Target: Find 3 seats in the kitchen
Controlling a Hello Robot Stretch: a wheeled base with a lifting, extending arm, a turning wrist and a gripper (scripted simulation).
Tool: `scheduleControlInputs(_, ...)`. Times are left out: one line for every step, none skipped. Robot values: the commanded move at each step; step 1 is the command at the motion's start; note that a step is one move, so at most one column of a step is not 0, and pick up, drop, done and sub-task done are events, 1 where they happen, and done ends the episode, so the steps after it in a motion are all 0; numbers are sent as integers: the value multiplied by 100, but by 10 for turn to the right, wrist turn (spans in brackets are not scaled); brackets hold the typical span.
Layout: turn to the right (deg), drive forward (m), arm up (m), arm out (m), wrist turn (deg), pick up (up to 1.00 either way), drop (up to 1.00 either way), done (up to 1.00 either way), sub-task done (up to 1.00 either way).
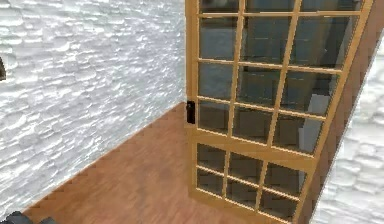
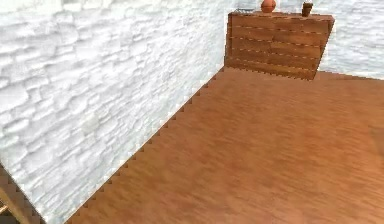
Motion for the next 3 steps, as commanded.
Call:
scheduleControlInputs(0, 65, 0, 0, 0, 0, 0, 0, 0)
scheduleControlInputs(-300, 0, 0, 0, 0, 0, 0, 0, 0)
scheduleControlInputs(0, 85, 0, 0, 0, 0, 0, 0, 0)
